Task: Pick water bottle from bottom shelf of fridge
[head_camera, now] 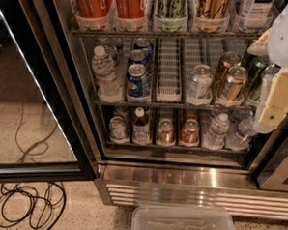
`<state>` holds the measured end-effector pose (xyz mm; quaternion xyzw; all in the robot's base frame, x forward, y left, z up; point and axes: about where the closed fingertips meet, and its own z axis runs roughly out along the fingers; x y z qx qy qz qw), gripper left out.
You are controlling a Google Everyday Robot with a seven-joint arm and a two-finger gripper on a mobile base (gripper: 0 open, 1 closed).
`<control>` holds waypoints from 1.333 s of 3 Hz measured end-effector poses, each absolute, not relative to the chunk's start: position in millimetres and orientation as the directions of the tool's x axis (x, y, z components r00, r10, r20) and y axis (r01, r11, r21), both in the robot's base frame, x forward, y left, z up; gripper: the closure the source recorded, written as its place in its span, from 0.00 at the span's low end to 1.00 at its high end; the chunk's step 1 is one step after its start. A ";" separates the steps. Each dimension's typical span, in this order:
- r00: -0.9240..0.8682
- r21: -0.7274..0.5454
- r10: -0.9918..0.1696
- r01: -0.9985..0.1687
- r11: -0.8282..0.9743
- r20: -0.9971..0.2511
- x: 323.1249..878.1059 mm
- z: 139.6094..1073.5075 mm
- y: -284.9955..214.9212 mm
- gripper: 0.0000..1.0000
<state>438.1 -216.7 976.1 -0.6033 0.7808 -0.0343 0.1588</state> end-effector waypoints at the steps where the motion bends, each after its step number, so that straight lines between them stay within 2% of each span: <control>1: -0.222 -0.245 -0.953 -0.931 0.270 -0.207 438.1 976.1 -216.7 0.00; 2: -0.233 -0.253 -0.938 -0.921 0.297 -0.256 438.2 969.1 -218.5 0.00; 3: -0.271 -0.233 -0.894 -0.901 0.366 -0.357 436.5 938.4 -220.5 0.00; 4: -0.272 -0.258 -0.885 -0.887 0.383 -0.379 442.4 940.4 -219.8 0.00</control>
Offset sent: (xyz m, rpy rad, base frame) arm -0.0002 -0.0072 -0.0219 0.1229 -0.0413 -0.0470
